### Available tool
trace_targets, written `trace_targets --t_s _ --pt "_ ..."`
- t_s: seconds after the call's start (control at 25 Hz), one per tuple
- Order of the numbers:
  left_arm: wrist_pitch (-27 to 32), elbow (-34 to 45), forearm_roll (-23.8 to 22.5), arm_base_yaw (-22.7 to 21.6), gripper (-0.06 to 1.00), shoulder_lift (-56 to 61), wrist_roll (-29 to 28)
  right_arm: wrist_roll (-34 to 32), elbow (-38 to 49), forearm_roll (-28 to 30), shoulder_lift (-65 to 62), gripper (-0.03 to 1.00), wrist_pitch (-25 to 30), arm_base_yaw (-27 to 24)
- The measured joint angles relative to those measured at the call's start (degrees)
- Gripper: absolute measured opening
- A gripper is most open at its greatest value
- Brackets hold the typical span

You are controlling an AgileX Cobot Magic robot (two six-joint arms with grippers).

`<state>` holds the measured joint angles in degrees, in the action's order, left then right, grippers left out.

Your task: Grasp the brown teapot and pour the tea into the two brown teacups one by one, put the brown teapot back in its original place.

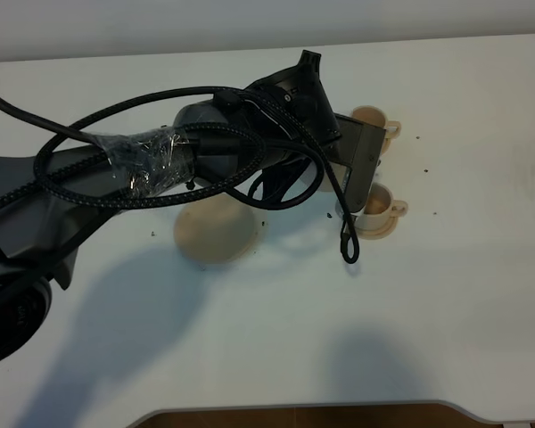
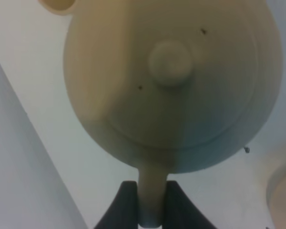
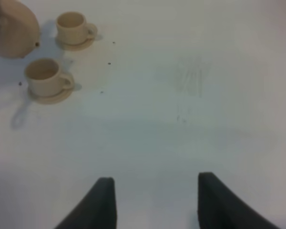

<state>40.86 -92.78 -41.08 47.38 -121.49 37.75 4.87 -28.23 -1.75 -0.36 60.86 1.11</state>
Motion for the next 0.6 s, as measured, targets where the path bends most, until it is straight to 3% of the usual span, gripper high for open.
trace_targets --t_s 0.6 --pt "-0.1 0.0 -2.0 0.7 0.11 0.0 5.9 -0.1 0.0 0.0 0.0 0.42 0.0 0.0"
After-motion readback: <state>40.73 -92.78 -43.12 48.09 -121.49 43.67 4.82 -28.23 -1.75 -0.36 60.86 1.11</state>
